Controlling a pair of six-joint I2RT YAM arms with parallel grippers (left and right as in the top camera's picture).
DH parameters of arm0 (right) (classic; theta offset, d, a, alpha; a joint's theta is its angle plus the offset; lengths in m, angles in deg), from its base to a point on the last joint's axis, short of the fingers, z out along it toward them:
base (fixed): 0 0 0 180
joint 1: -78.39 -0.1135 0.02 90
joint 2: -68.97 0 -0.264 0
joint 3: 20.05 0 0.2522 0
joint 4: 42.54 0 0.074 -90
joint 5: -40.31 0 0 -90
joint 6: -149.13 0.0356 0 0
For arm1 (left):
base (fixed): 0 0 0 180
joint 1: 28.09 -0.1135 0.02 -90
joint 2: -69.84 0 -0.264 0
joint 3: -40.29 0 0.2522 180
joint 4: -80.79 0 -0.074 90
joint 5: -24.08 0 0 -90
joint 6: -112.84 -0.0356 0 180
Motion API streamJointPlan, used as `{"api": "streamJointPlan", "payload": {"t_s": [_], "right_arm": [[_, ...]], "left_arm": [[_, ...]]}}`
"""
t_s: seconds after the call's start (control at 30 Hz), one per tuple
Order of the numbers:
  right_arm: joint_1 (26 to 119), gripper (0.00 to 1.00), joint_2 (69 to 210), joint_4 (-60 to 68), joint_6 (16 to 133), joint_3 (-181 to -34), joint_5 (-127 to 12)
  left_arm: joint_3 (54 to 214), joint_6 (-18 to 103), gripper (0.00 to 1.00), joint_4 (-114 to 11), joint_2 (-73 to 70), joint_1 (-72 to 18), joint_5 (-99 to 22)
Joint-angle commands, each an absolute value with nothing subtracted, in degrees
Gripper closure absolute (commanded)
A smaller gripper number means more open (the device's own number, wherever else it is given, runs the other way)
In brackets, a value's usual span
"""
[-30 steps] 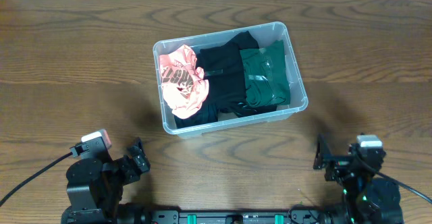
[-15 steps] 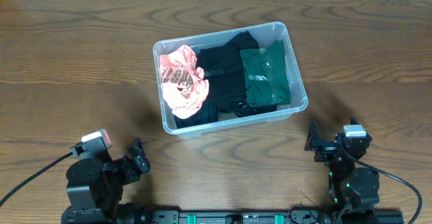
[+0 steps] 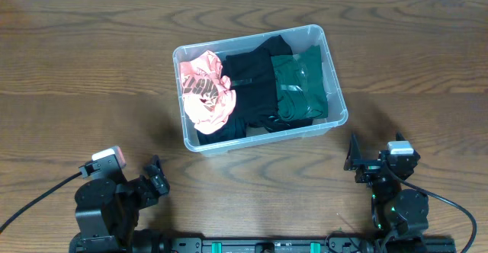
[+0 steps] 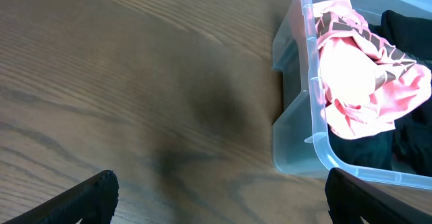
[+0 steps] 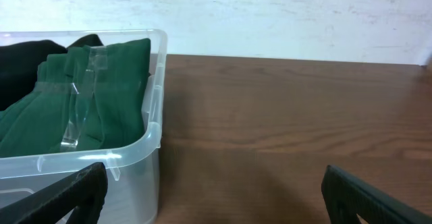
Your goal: Pack container
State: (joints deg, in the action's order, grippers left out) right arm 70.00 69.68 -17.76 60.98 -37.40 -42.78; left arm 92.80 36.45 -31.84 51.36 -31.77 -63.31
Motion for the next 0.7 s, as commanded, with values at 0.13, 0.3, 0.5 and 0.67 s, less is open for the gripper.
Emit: {"api": "streamJointPlan", "payload": {"t_s": [0.13, 0.3, 0.5, 0.67], "right_arm": [[70.49, 0.01, 69.47, -17.65, 59.89, -37.25, -42.64], [70.49, 0.01, 69.47, -17.65, 59.89, -37.25, -42.62], [70.49, 0.01, 69.47, -17.65, 59.91, -37.25, -42.64], [70.49, 0.01, 69.47, -17.65, 59.89, -37.25, -42.64]], "left_arm": [[92.60, 36.91, 0.02, -31.89, 51.58, -31.18, -63.40], [92.49, 33.34, 0.02, -31.47, 53.35, -29.08, -68.54], [84.16, 31.44, 0.02, -40.67, 60.45, -28.87, -70.94], [71.27, 31.44, 0.02, -57.92, 66.81, -28.87, -67.81]]}}
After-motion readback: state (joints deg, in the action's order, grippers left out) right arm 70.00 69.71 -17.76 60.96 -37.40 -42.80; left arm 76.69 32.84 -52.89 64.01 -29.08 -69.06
